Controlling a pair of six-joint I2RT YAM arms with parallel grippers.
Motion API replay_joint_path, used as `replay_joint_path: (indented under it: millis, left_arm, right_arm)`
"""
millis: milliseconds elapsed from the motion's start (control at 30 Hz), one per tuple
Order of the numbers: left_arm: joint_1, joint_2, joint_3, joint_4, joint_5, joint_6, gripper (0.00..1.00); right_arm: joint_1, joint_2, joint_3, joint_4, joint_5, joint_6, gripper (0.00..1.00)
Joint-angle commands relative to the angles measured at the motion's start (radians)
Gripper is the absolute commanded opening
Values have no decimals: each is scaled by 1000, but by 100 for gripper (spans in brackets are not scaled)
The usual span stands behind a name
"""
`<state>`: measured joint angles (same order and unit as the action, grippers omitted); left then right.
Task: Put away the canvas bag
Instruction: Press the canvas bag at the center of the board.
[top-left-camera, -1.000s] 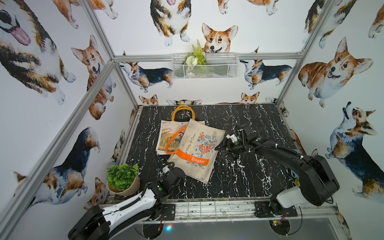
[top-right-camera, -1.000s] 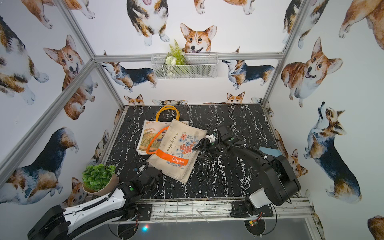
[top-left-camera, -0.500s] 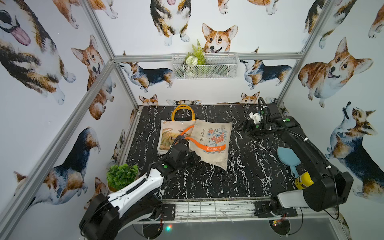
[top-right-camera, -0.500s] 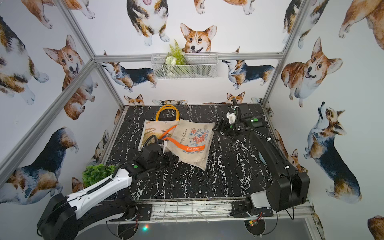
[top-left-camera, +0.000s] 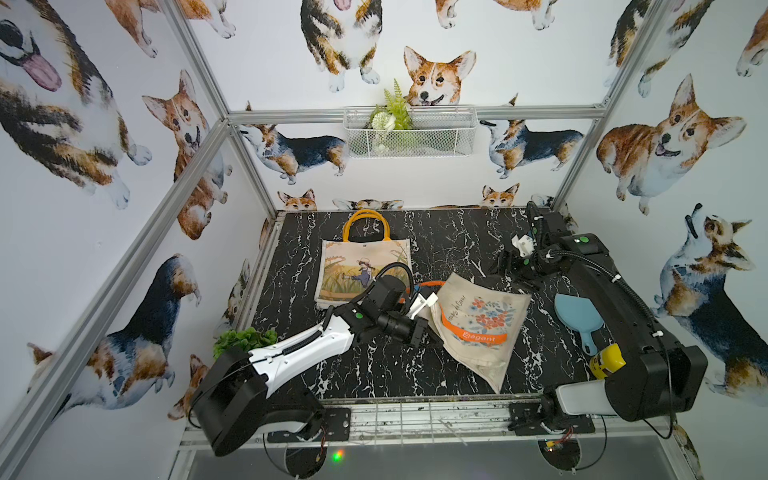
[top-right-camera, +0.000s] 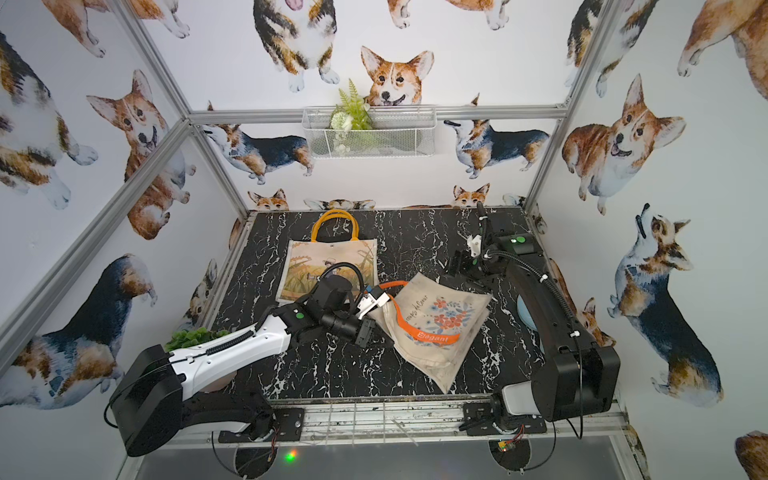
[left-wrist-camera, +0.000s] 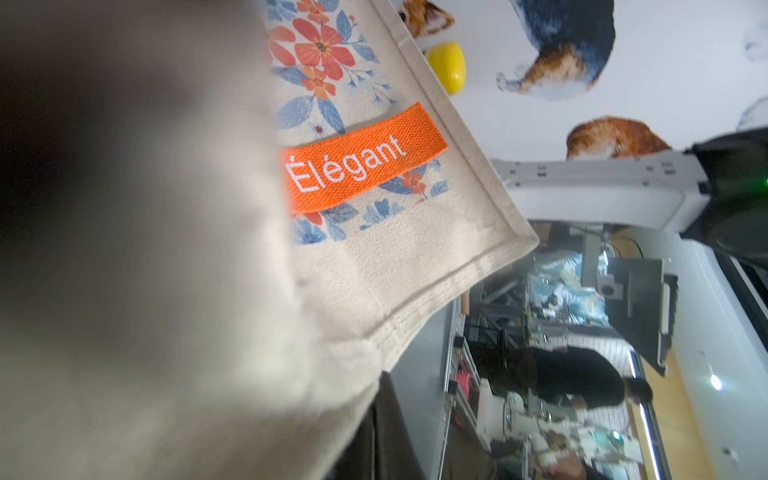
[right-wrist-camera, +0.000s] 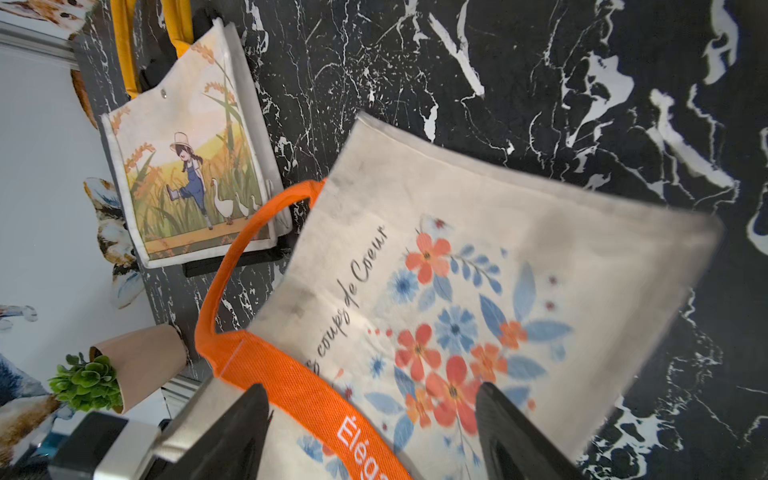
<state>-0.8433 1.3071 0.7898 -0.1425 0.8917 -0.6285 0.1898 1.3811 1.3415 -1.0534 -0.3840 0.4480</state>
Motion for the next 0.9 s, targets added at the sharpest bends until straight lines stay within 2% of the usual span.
replay_joint_path:
  millis: [0,100,167,267,333,467,567,700,867]
  left_arm:
    - [-18,17,21,-122,57,123,0]
    - [0,13,43,-232,-36,178,0]
    - [16,5,52,-225,-39,165,0]
    - [32,-5,165,-277,-56,190,0]
    - [61,8,240,-387,-97,241,0]
    - [153,80,359,-635,-328,331,0]
    - [200,134,419,-707,-475,372,0]
    - [249,210,495,-716,-503,404,0]
    - [260,290,647,-753,-531,434,0]
  right_arm:
    - [-1,10,-13,-35,27,-48,81]
    - [-1,15,-47,-36,-21,-67,82]
    - [-1,10,-80,-20,-24,-71,83]
    - [-4,16,-115,-16,14,-78,89]
    - [-21,30,-145,-16,38,-74,92]
    - [-61,28,-238,23,24,-36,92]
    - [-60,13,-297,60,14,-10,92]
    - [-59,11,-360,100,-38,9,92]
    - [-47,4,-450,169,-86,42,91]
